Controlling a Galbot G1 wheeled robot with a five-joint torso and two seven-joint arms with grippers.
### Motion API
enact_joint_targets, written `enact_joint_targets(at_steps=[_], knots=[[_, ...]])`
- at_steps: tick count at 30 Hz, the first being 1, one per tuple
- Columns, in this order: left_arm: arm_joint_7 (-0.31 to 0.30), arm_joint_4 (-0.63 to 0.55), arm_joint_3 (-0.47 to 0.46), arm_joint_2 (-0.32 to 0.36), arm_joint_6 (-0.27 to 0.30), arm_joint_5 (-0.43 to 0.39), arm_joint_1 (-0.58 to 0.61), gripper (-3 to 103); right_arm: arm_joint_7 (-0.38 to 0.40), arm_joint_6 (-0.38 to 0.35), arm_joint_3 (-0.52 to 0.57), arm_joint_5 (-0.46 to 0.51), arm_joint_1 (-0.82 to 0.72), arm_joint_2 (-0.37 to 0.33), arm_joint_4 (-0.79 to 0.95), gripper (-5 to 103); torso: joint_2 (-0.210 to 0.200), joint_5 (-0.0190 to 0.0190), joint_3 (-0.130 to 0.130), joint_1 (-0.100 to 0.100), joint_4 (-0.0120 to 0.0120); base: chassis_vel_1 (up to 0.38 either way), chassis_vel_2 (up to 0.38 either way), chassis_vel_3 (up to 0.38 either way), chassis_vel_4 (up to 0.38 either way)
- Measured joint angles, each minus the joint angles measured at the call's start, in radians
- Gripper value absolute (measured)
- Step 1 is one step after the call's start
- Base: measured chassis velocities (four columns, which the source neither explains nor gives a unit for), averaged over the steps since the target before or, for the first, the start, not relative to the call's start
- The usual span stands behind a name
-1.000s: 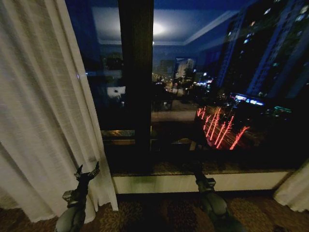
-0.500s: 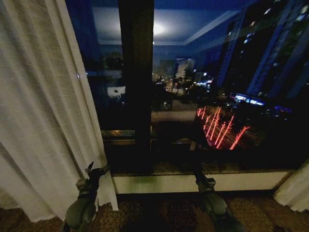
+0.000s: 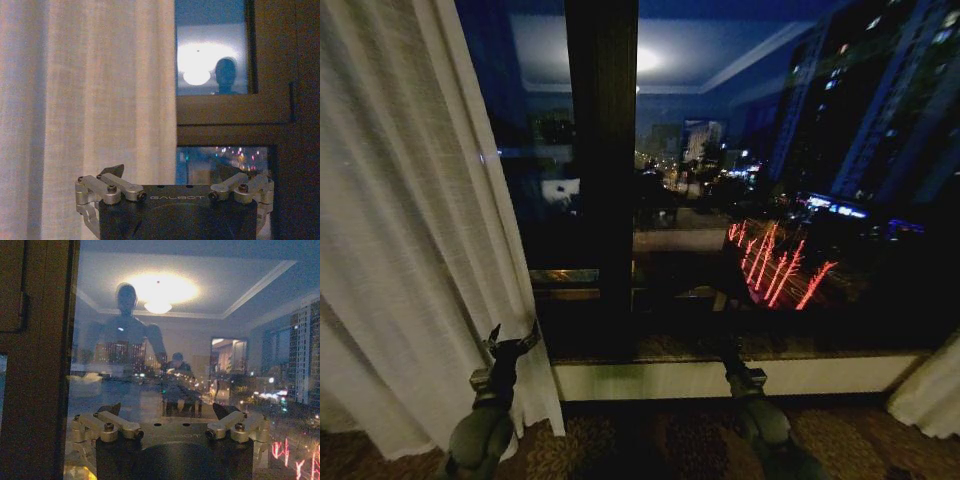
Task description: Open the curtains by pulling them apart, changing their state from closed to fully open.
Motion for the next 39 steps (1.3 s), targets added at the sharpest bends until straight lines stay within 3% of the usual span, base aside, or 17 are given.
enact_joint_targets(at_steps=[6,14,39], knots=[[0.003,0.062,-0.005,-0.001,-0.050,-0.004,0.007,100,0.000,0.000,0.000,0.000,0.000,0.000,0.000,100,0.000,0.0002,0.000,0.000,0.0002,0.000,0.000,0.000,0.000],[-0.026,0.061,-0.002,-0.001,0.002,-0.003,-0.008,100,0.000,0.000,0.000,0.000,0.000,0.000,0.000,100,0.000,0.0004,0.000,0.000,0.0001,0.000,0.000,0.000,0.000],[-0.030,0.109,0.003,0.027,0.014,-0.034,-0.035,100,0.000,0.000,0.000,0.000,0.000,0.000,0.000,100,0.000,0.0002,0.000,0.000,0.0002,-0.032,0.026,0.028,-0.028]])
